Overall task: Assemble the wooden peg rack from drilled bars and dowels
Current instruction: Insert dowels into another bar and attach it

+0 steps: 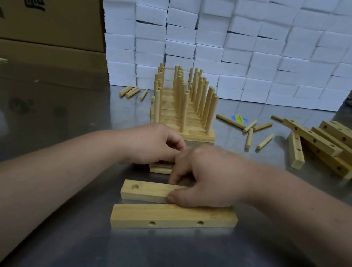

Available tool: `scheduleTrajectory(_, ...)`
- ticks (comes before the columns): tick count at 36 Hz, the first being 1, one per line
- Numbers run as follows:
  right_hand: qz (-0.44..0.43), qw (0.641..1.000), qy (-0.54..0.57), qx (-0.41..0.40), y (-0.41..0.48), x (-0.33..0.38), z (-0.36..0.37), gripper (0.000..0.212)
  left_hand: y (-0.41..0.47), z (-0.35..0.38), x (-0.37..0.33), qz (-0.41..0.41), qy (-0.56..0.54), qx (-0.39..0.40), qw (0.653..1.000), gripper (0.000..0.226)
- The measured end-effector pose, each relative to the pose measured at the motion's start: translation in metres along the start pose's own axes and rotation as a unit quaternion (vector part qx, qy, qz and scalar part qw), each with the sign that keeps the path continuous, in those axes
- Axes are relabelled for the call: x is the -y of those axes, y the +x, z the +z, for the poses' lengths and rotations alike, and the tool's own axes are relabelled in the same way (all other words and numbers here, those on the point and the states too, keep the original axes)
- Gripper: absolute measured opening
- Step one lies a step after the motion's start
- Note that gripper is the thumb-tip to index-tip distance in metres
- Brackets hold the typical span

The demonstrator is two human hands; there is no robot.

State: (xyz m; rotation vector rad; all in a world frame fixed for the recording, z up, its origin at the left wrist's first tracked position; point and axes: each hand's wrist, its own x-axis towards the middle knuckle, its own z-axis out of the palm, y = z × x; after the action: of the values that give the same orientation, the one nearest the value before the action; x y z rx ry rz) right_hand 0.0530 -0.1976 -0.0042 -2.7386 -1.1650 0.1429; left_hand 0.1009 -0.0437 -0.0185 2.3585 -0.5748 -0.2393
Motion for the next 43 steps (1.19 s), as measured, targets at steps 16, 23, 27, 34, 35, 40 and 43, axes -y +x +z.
scheduleTrajectory(16, 0.09, 0.961, 0.121, -0.23, 0.0, -0.013, -0.007, 0.021, -0.002, -0.003, 0.001, -0.025, -0.189, -0.081, 0.978, 0.024)
scheduleTrajectory(23, 0.136, 0.93, 0.223, -0.257, 0.004, -0.025, -0.003, 0.026, 0.001, -0.003, 0.005, -0.053, -0.128, -0.136, 0.981, 0.027)
scheduleTrajectory(27, 0.16, 0.926, 0.238, -0.245, 0.009, -0.039, 0.004, 0.014, 0.003, -0.004, 0.011, -0.048, -0.111, -0.161, 0.98, 0.026)
scheduleTrajectory(34, 0.165, 0.936, 0.225, -0.214, 0.009, -0.052, 0.006, 0.008, 0.005, -0.001, 0.017, 0.002, -0.08, -0.165, 0.983, 0.02)
scheduleTrajectory(35, 0.167, 0.934, 0.229, -0.216, 0.009, -0.054, 0.007, 0.009, 0.005, -0.001, 0.018, 0.007, -0.082, -0.171, 0.982, 0.019)
scheduleTrajectory(40, 0.19, 0.919, 0.242, -0.247, 0.01, -0.06, 0.007, 0.012, 0.004, 0.003, 0.02, 0.026, -0.085, -0.231, 0.969, 0.023)
scheduleTrajectory(43, 0.196, 0.909, 0.261, -0.258, 0.01, -0.063, 0.007, 0.013, 0.003, 0.004, 0.02, 0.016, -0.077, -0.254, 0.964, 0.024)
